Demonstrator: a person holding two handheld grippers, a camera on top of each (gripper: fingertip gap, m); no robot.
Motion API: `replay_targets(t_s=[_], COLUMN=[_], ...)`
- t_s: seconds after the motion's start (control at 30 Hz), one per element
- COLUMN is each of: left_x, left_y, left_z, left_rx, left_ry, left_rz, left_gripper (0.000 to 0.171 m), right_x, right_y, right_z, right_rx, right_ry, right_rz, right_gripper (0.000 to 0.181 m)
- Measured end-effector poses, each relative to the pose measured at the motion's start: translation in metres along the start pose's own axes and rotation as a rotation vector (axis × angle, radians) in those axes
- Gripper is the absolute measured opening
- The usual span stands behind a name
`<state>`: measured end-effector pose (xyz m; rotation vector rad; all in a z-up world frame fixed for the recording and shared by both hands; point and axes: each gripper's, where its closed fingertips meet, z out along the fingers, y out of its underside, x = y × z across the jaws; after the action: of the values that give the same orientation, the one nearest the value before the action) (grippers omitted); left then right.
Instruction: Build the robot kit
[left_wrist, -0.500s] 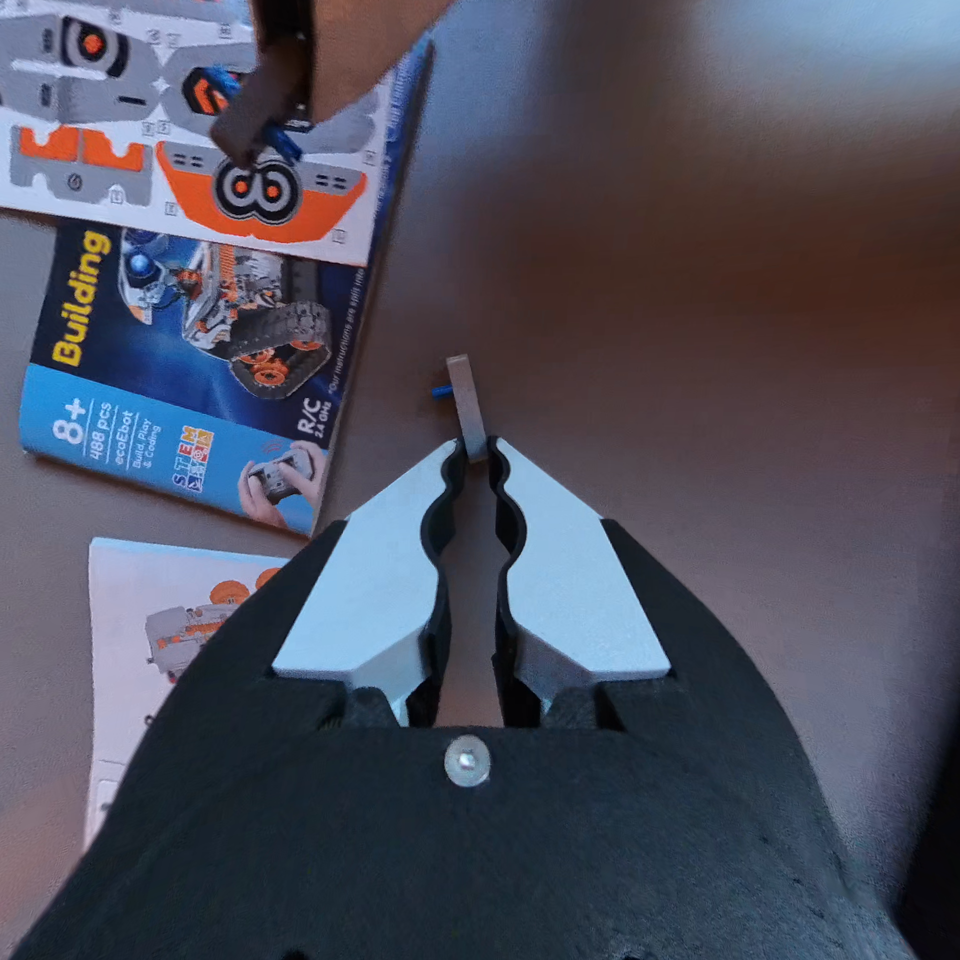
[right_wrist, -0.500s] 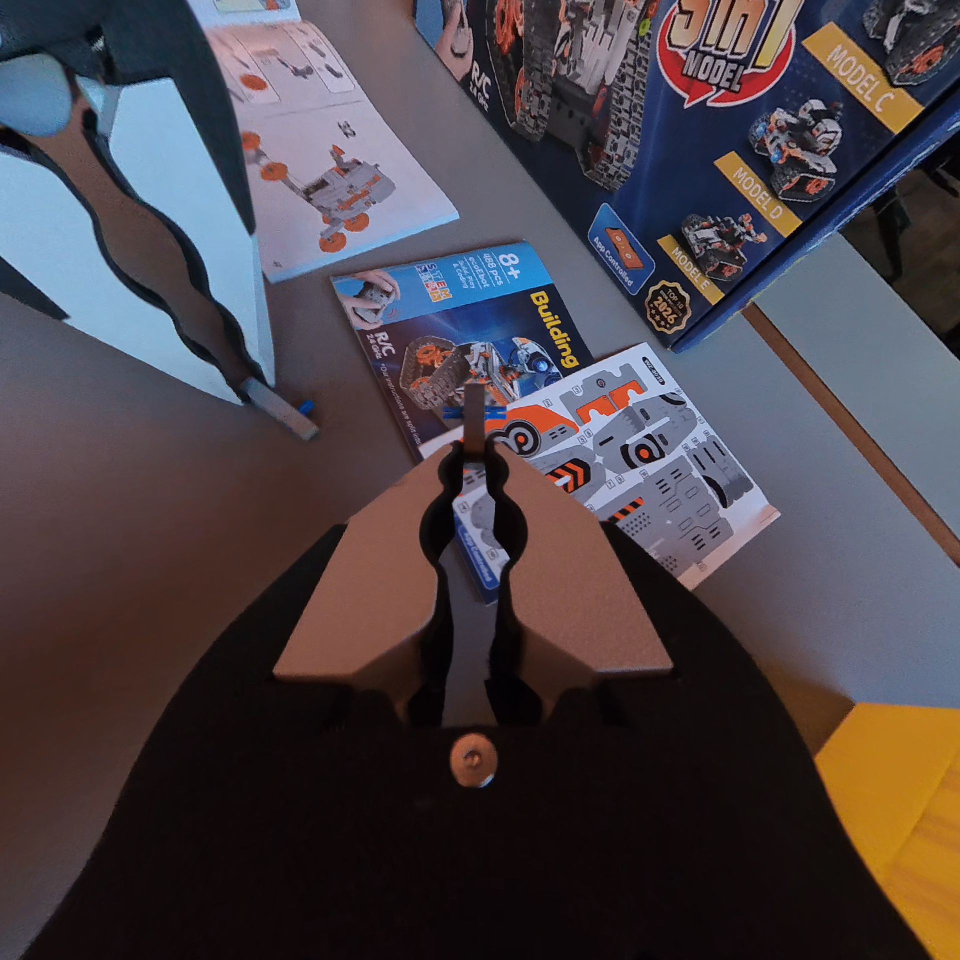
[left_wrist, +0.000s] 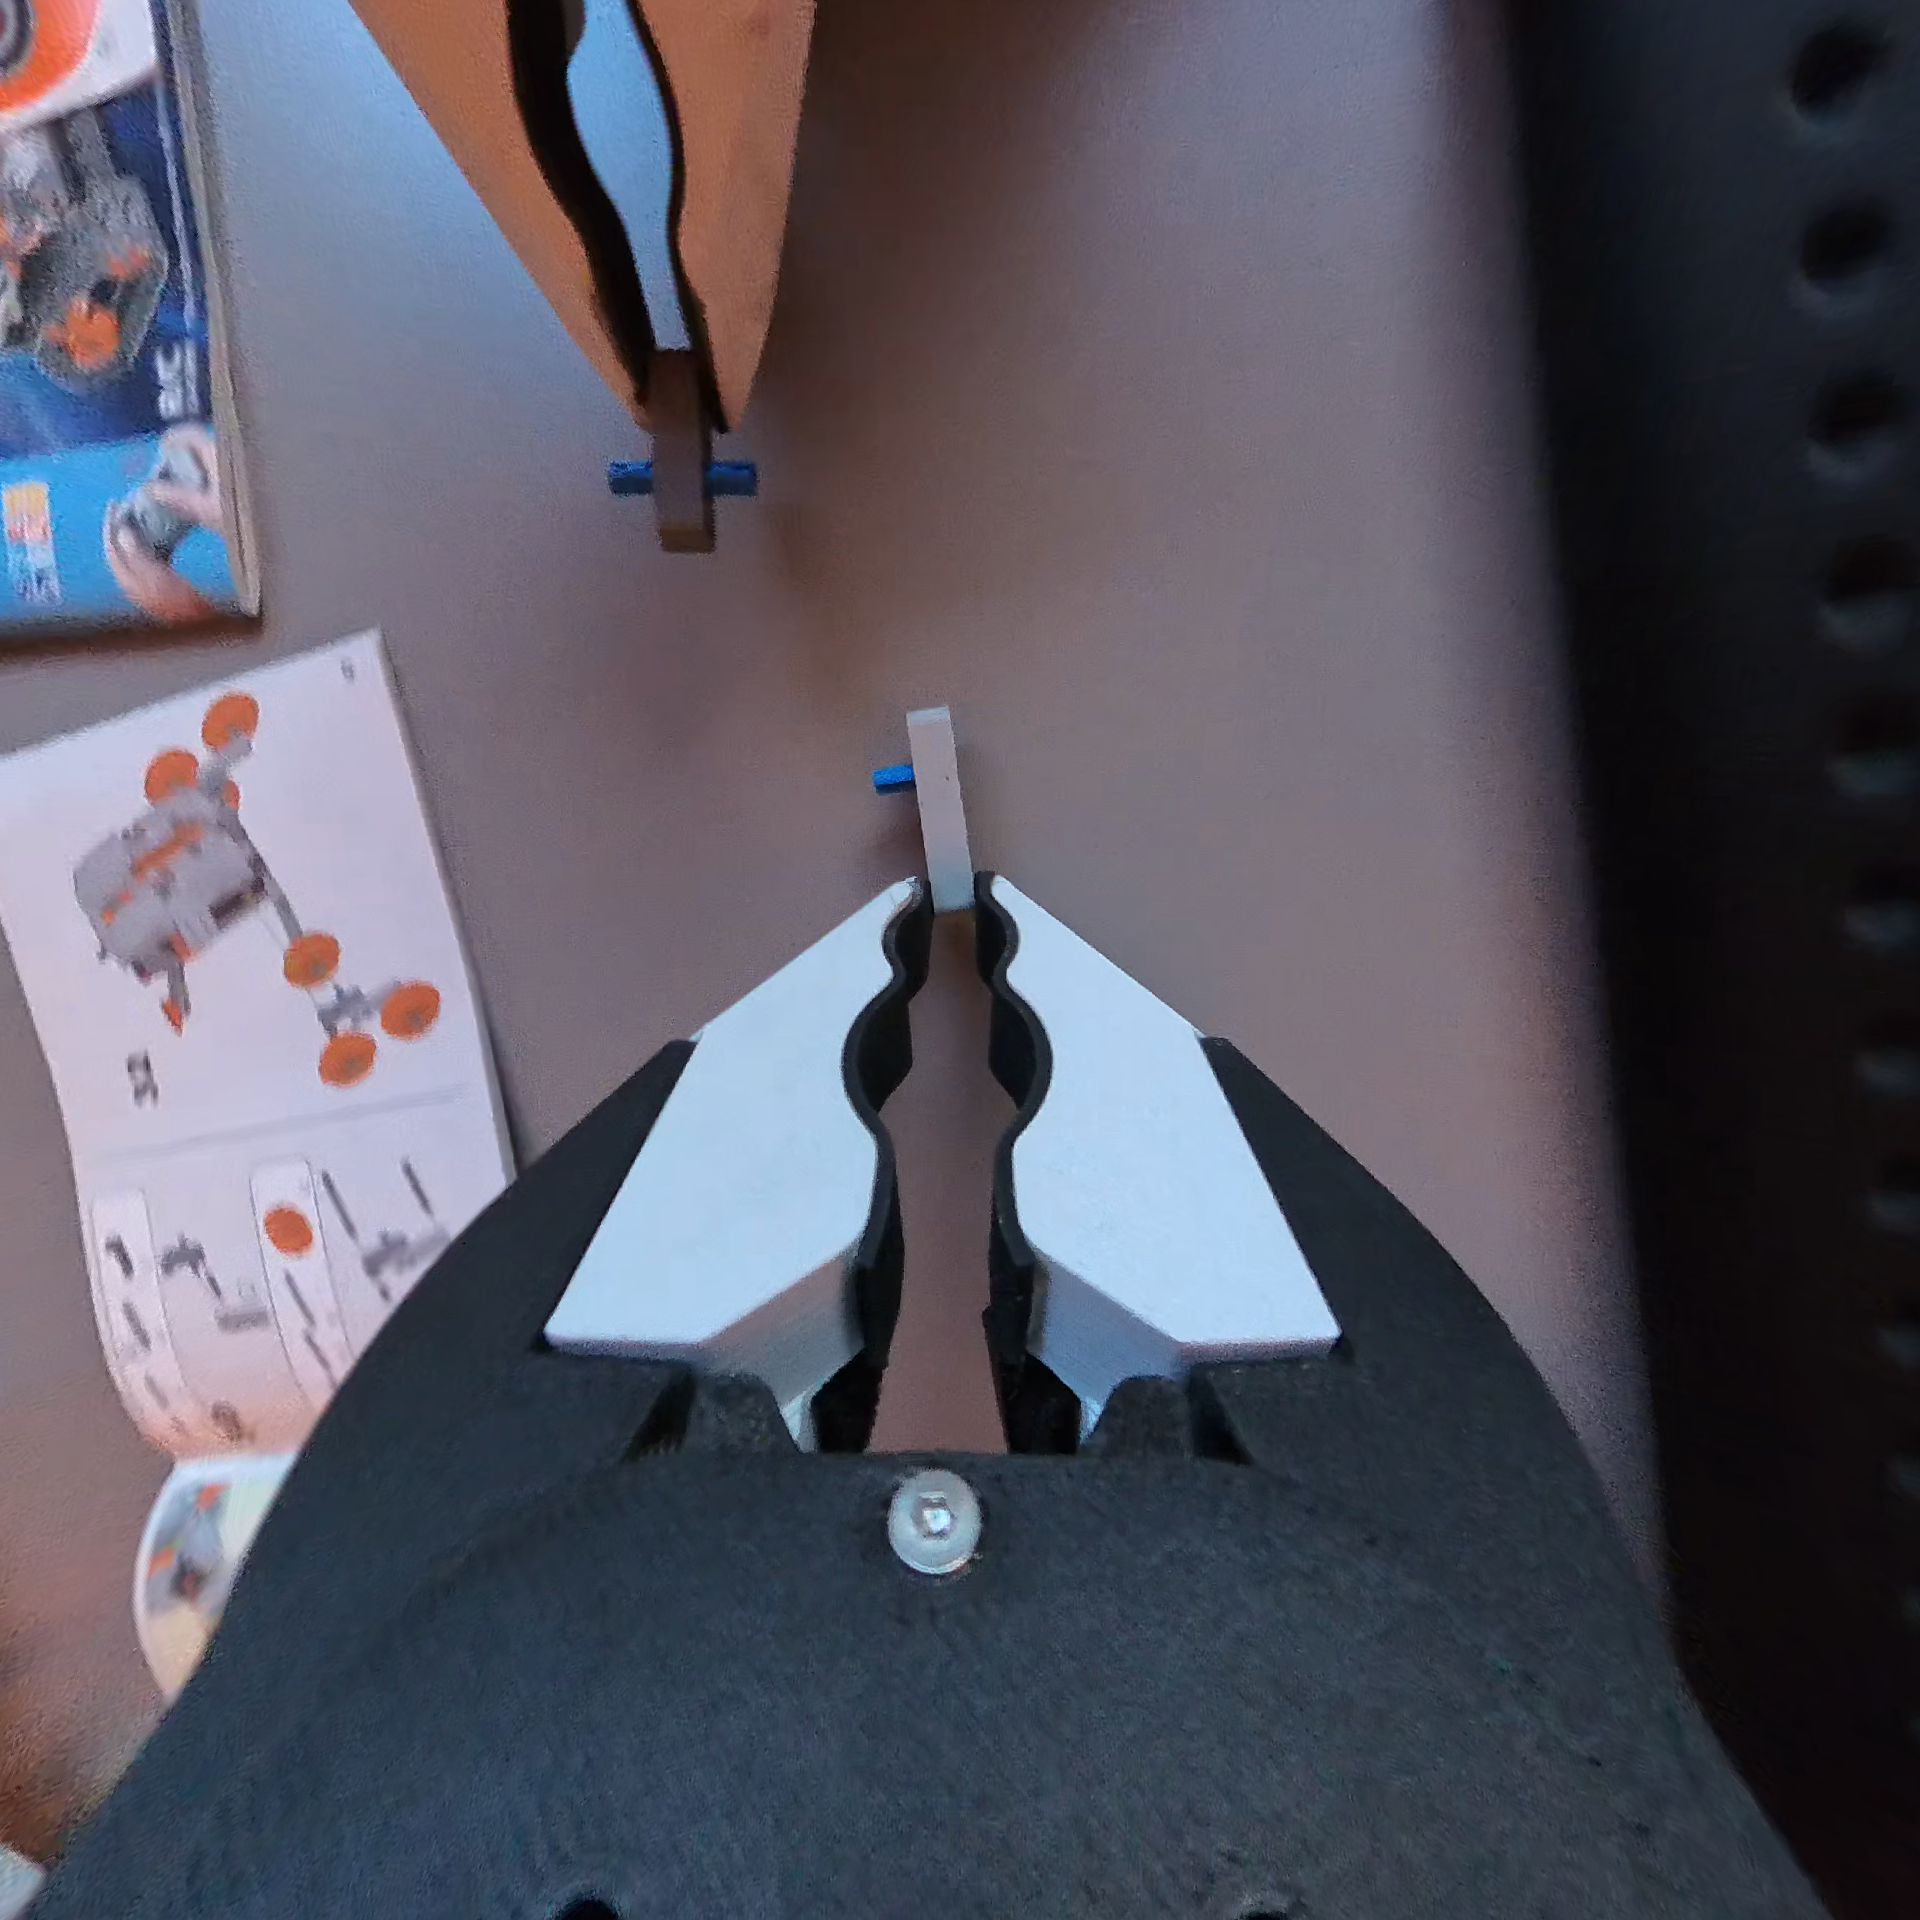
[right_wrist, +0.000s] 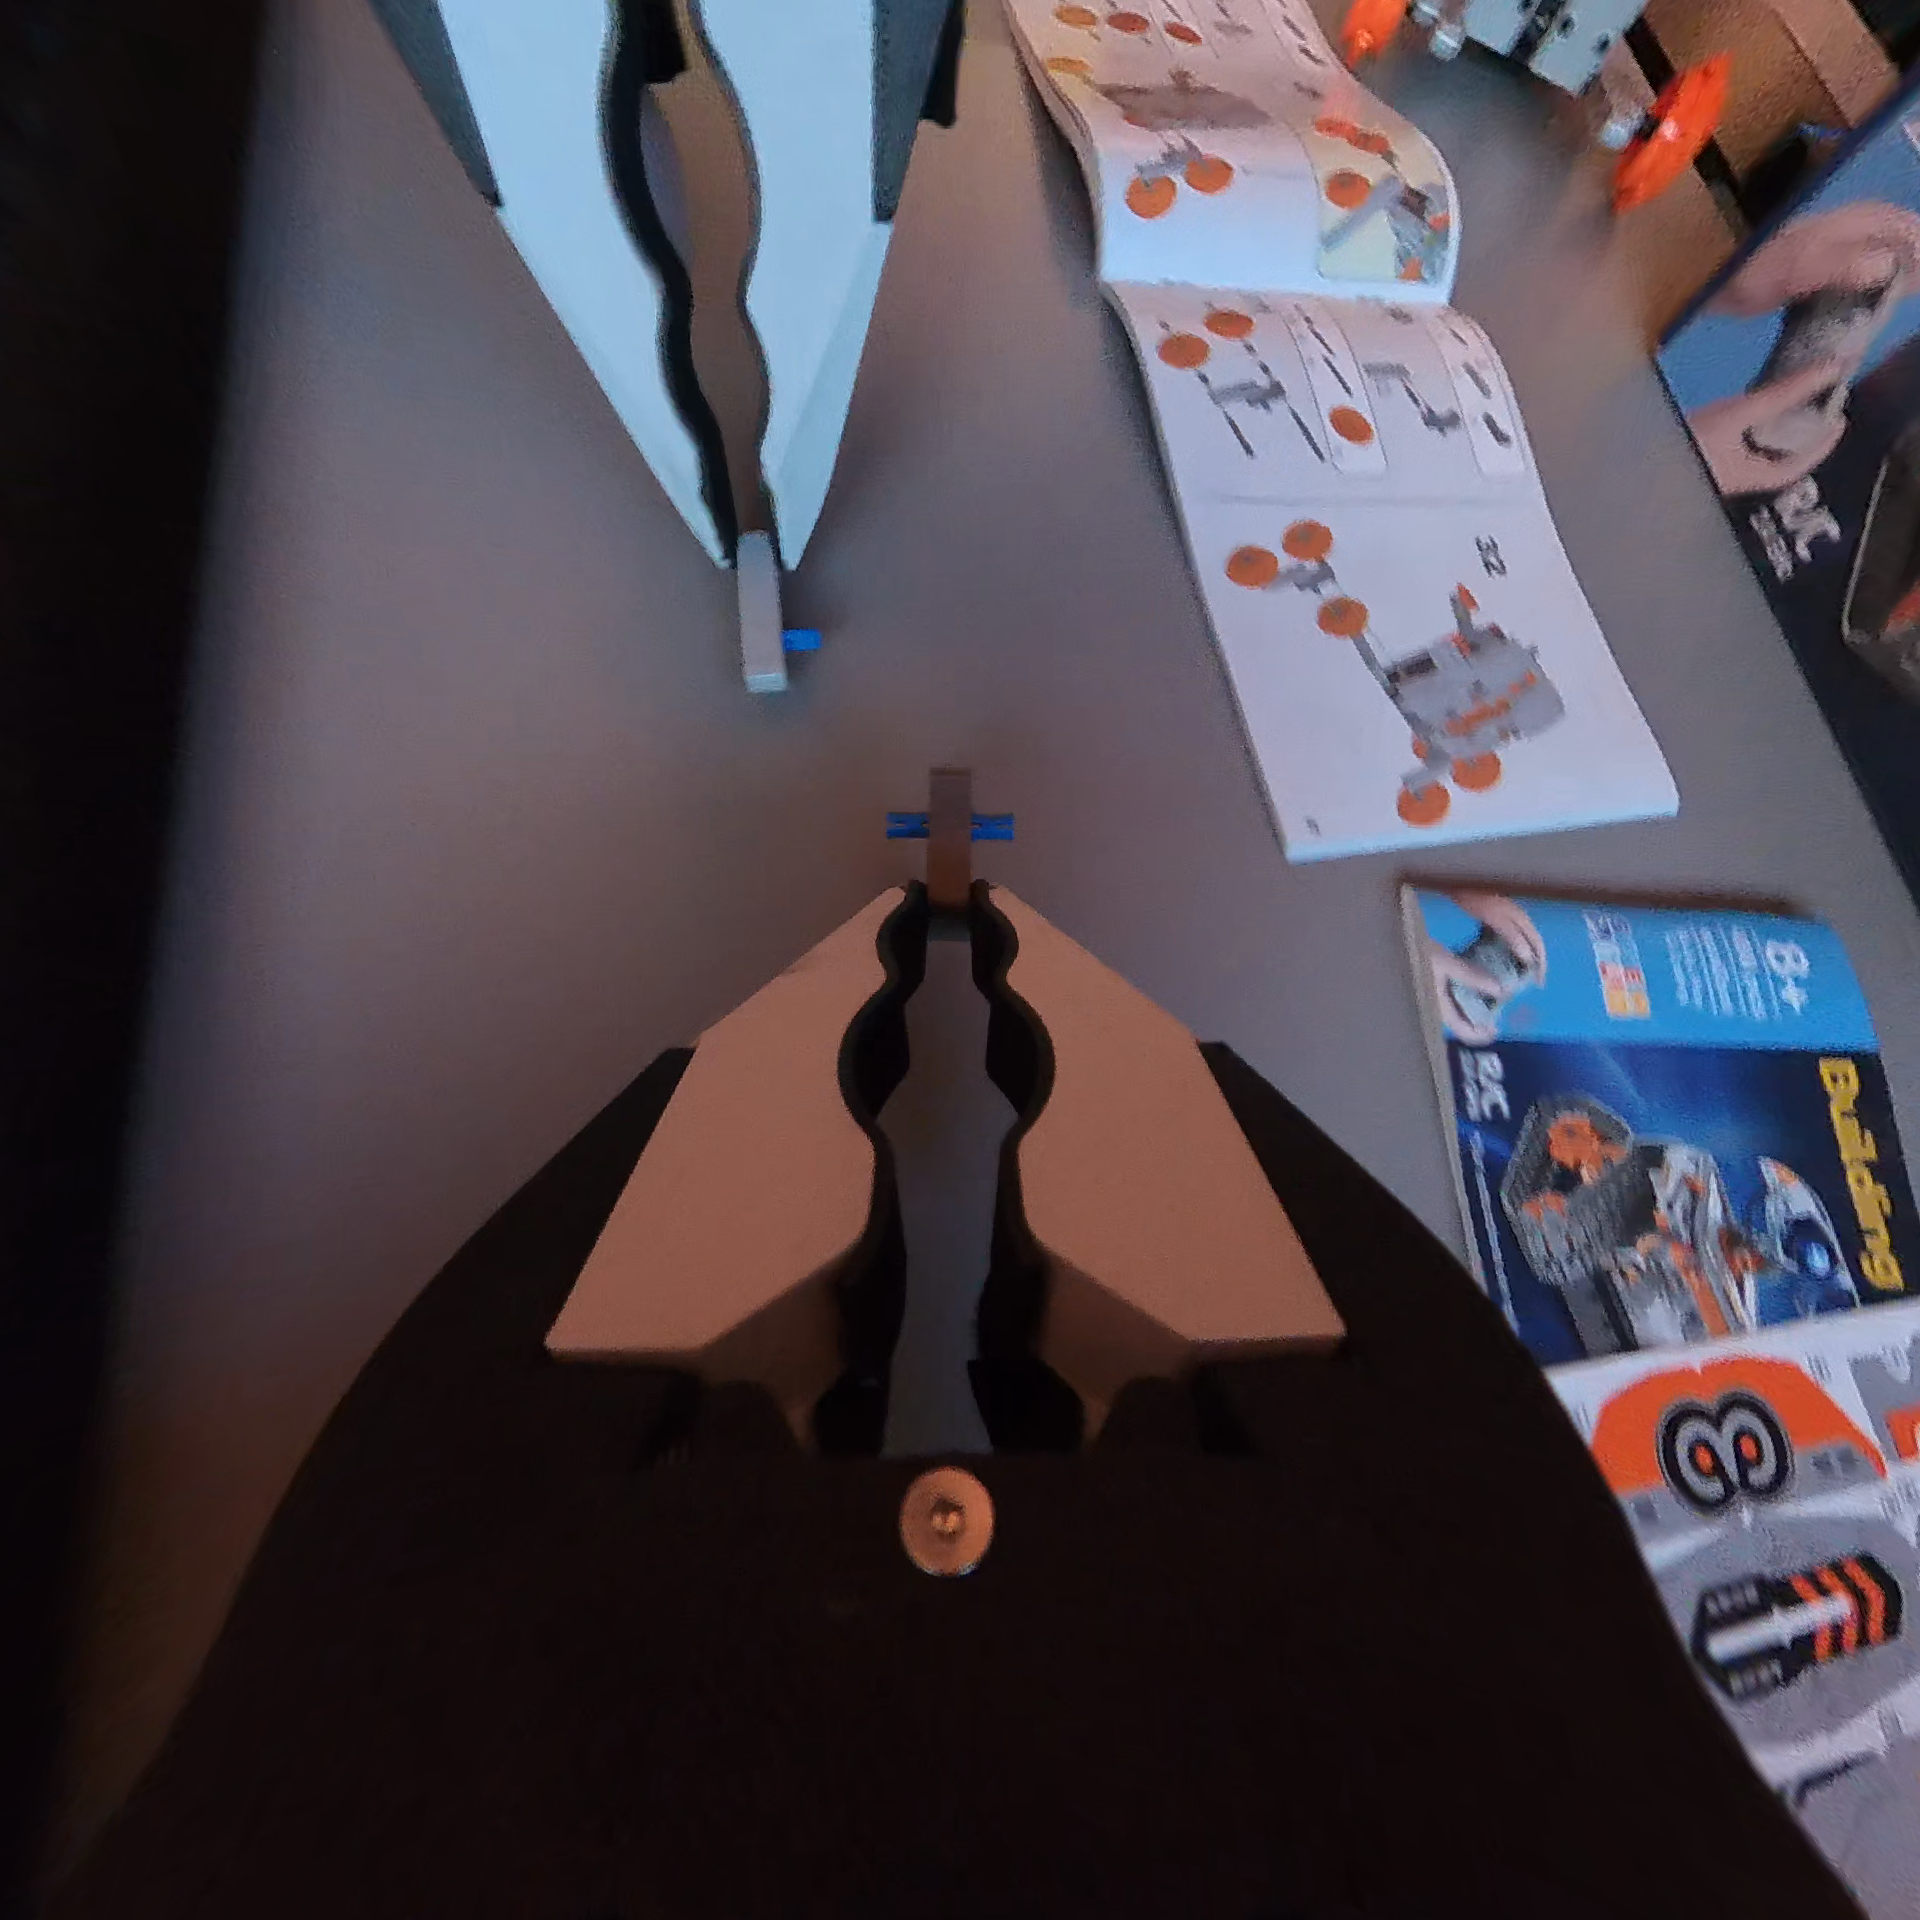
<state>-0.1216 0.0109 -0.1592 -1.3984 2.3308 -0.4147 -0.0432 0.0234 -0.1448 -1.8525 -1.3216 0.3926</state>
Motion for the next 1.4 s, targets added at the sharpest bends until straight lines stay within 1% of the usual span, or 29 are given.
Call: replay_targets(t_s=[0.07,0.17,0.2,0.23,0.27,0.33,0.4,0.43,0.47,0.53,0.6,0.63,0.7,0.73,0.77,0.83,0.87,0.9,0.97,1.03,1.07,1.13,1.17,1.27,1.3,1.37,1.4], left_x=[0.005,0.013,0.013,0.012,0.009,0.013,0.013,0.014,0.012,0.004,0.006,0.005,0.006,0.003,-0.004,-0.009,-0.013,-0.015,-0.016,-0.014,-0.019,-0.019,-0.02,-0.021,-0.021,-0.02,-0.02], left_y=[0.014,0.02,0.021,0.023,0.025,0.017,0.017,0.018,0.016,0.018,0.014,0.013,0.012,0.013,0.011,-0.004,-0.008,-0.01,-0.017,-0.016,-0.014,-0.017,-0.019,-0.02,-0.02,-0.021,-0.022], left_z=[-0.005,-0.009,-0.01,-0.012,-0.014,-0.018,-0.014,-0.01,-0.01,-0.007,-0.004,-0.004,-0.003,-0.004,-0.008,-0.021,-0.028,-0.032,-0.039,-0.039,-0.04,-0.043,-0.044,-0.046,-0.046,-0.046,-0.046], left_rx=[-0.007,0.041,0.049,0.044,0.047,0.123,0.136,0.136,0.166,0.164,0.182,0.181,0.164,0.143,0.141,0.19,0.183,0.164,0.159,0.131,0.106,0.118,0.12,0.098,0.093,0.097,0.101], left_ry=[-0.021,-0.003,-0.002,-0.008,-0.021,0.017,0.037,0.039,0.014,-0.049,-0.032,-0.039,-0.047,-0.085,-0.156,-0.286,-0.355,-0.395,-0.442,-0.435,-0.46,-0.465,-0.473,-0.477,-0.478,-0.469,-0.474], left_rz=[-0.012,-0.066,-0.088,-0.108,-0.135,-0.217,-0.333,-0.36,-0.355,-0.332,-0.323,-0.303,-0.233,-0.183,-0.115,0.066,0.147,0.211,0.282,0.314,0.318,0.323,0.319,0.334,0.337,0.335,0.339], left_gripper=[0.005,0.006,0.01,0.019,0.024,0.032,0.034,0.033,0.028,0.025,0.019,0.006,0.005,0.005,0.005,0.005,0.005,0.005,0.005,0.005,0.005,0.005,0.005,0.005,0.005,0.005,0.005], right_x=[-0.007,-0.013,-0.011,-0.012,-0.014,-0.019,-0.019,-0.017,-0.016,-0.018,-0.017,-0.017,-0.016,-0.016,-0.014,-0.011,-0.005,0.0,0.004,0.0,-0.002,-0.004,-0.009,-0.013,-0.012,-0.003,-0.005], right_y=[-0.01,-0.024,-0.028,-0.03,-0.031,-0.03,-0.026,-0.024,-0.023,-0.022,-0.021,-0.021,-0.021,-0.022,-0.024,-0.036,-0.042,-0.047,-0.054,-0.061,-0.062,-0.063,-0.065,-0.068,-0.067,-0.067,-0.066], right_z=[0.007,0.012,0.013,0.015,0.017,0.021,0.022,0.022,0.021,0.022,0.022,0.022,0.023,0.023,0.023,0.019,0.016,0.012,0.005,0.0,0.001,0.002,0.004,0.008,0.009,0.006,0.007], right_rx=[0.016,0.054,0.06,0.057,0.056,0.065,0.058,0.056,0.064,0.079,0.07,0.068,0.067,0.069,0.08,0.146,0.177,0.204,0.244,0.277,0.269,0.247,0.242,0.229,0.211,0.186,0.176], right_ry=[-0.002,0.037,0.07,0.091,0.096,0.074,0.08,0.09,0.09,0.055,0.047,0.047,0.044,0.043,0.048,0.06,0.09,0.124,0.181,0.218,0.229,0.253,0.237,0.249,0.269,0.357,0.347], right_rz=[-0.035,-0.11,-0.134,-0.149,-0.153,-0.112,-0.086,-0.082,-0.066,-0.015,0.005,0.011,0.026,0.038,0.049,0.053,0.059,0.06,0.013,-0.077,-0.108,-0.15,-0.163,-0.202,-0.215,-0.27,-0.278], right_gripper=[0.006,0.006,0.006,0.006,0.006,0.006,0.006,0.006,0.006,0.006,0.006,0.006,0.006,0.006,0.006,0.006,0.006,0.006,0.006,0.006,0.006,0.006,0.006,0.006,0.006,0.006,0.006])
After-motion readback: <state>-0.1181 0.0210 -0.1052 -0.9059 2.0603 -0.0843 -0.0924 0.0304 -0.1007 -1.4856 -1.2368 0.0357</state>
